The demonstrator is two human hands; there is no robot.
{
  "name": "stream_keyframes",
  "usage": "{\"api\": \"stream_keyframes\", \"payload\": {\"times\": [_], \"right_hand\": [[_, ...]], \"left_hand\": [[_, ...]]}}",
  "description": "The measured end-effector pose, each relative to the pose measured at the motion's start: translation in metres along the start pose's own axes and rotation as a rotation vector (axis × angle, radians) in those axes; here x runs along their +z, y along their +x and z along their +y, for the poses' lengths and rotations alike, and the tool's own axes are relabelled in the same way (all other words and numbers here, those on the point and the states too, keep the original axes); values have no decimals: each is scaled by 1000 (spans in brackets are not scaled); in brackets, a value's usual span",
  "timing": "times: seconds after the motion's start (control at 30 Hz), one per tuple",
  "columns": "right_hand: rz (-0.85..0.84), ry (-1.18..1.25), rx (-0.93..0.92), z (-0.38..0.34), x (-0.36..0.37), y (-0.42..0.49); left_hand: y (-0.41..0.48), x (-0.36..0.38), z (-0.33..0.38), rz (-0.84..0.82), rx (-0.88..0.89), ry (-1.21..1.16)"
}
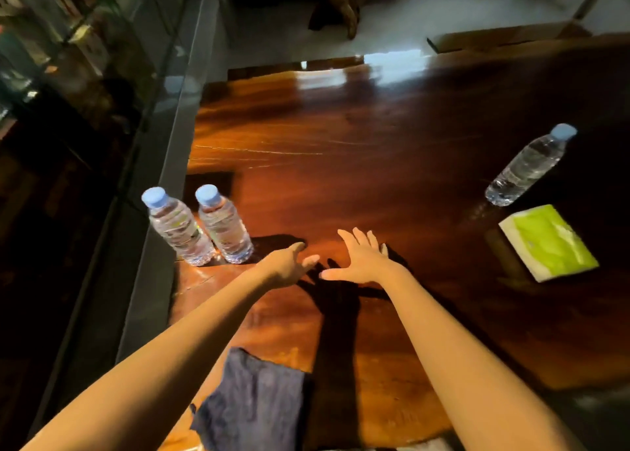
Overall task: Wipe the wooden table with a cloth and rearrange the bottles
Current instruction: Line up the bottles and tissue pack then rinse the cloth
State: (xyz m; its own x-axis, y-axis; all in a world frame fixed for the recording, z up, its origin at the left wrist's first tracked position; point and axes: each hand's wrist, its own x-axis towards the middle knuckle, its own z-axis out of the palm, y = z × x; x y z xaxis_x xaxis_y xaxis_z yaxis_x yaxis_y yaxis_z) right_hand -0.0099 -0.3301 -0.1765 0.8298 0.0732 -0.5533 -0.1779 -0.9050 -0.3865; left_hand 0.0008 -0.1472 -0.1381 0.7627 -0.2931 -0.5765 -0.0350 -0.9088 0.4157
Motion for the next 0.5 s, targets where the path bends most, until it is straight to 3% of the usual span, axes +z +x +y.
{"api": "stream_keyframes", "payload": {"times": [0.27, 0.5], "right_hand": [[154, 31, 99, 123, -47, -39], [333, 46, 279, 212, -74, -63]], "left_hand": [[60, 54, 130, 131, 244, 236], [107, 93, 225, 130, 400, 291]]}}
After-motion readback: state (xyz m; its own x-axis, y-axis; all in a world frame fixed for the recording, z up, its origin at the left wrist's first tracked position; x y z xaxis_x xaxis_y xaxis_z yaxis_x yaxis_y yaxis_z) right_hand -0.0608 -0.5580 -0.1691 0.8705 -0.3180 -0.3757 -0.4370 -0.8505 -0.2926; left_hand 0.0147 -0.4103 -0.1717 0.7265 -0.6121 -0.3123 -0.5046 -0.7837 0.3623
